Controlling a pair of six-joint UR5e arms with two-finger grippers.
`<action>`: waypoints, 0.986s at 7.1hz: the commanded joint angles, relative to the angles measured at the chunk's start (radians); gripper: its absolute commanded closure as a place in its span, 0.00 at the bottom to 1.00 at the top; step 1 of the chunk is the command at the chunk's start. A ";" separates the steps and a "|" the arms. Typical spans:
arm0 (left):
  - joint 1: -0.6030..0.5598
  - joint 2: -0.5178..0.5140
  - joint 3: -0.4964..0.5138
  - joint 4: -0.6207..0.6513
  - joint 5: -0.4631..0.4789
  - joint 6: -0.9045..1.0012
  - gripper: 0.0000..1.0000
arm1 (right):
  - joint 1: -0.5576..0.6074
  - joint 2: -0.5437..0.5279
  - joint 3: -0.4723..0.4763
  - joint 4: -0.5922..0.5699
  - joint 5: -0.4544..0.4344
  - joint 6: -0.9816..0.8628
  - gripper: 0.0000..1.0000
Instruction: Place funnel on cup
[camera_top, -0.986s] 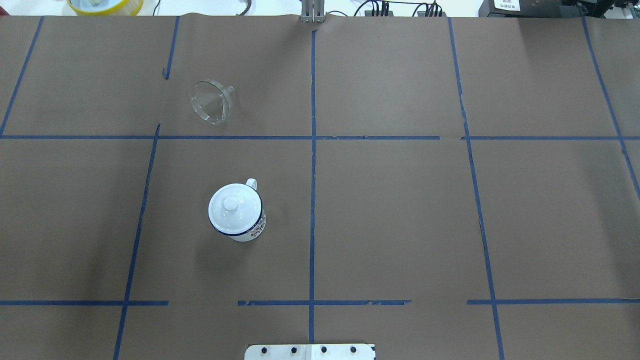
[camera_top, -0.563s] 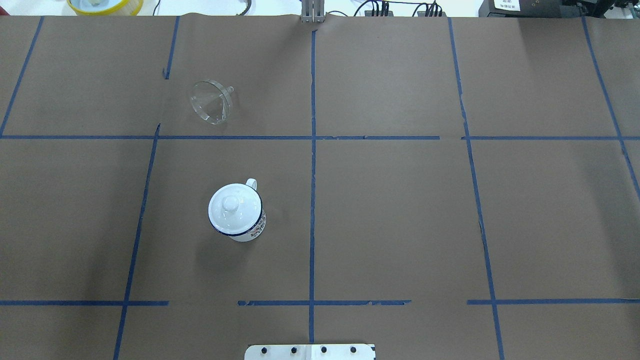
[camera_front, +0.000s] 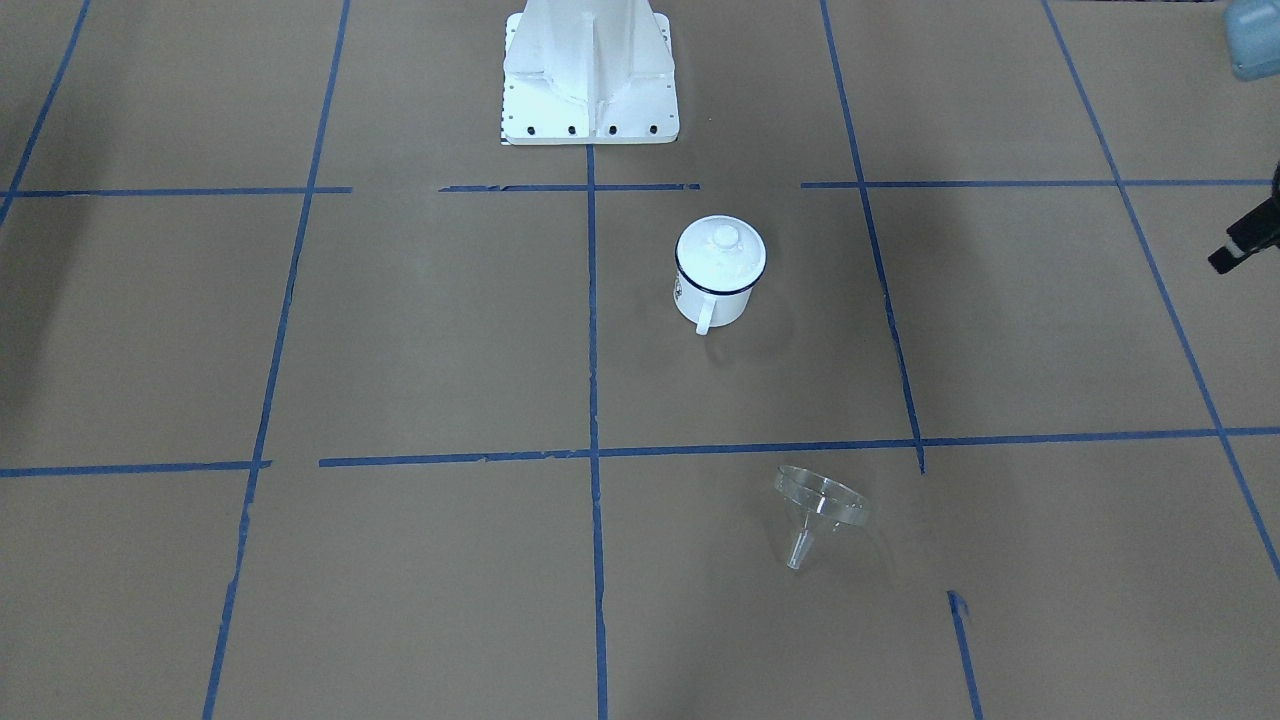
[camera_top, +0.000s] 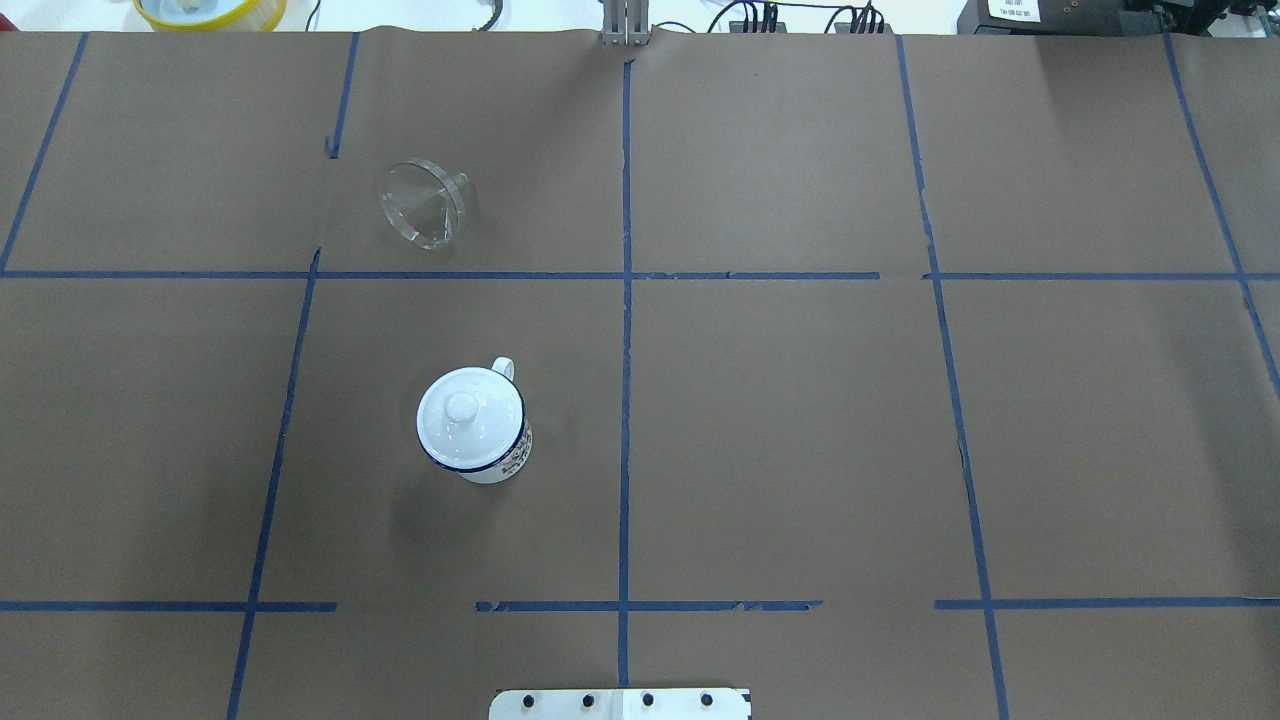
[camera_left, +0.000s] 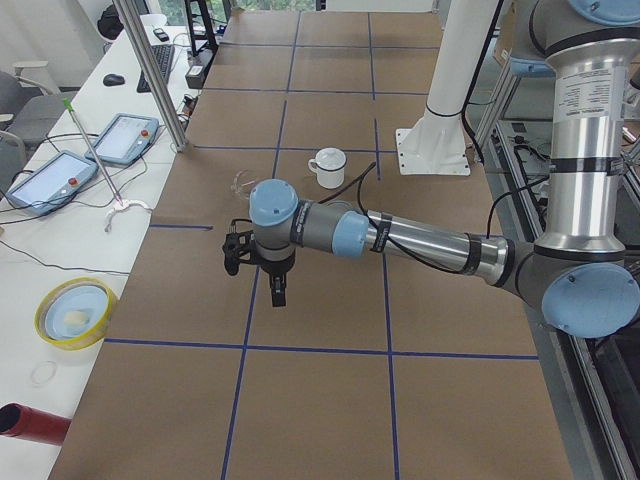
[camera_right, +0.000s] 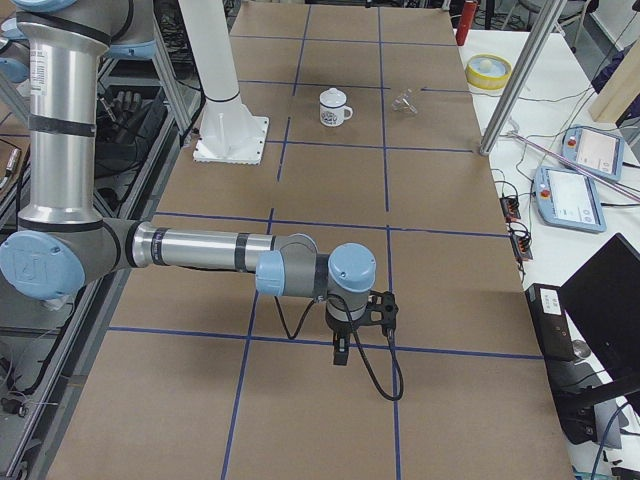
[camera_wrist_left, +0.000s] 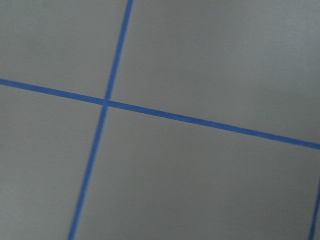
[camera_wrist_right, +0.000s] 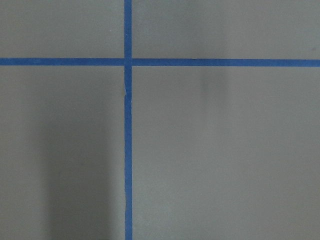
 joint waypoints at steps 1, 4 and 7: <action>0.210 -0.154 -0.032 -0.006 0.088 -0.458 0.00 | 0.000 0.000 0.001 0.000 0.000 0.000 0.00; 0.473 -0.396 -0.052 0.177 0.240 -0.792 0.00 | 0.000 0.000 0.001 0.000 0.000 0.000 0.00; 0.694 -0.550 -0.052 0.281 0.412 -1.015 0.00 | 0.000 0.000 0.001 0.000 0.000 0.000 0.00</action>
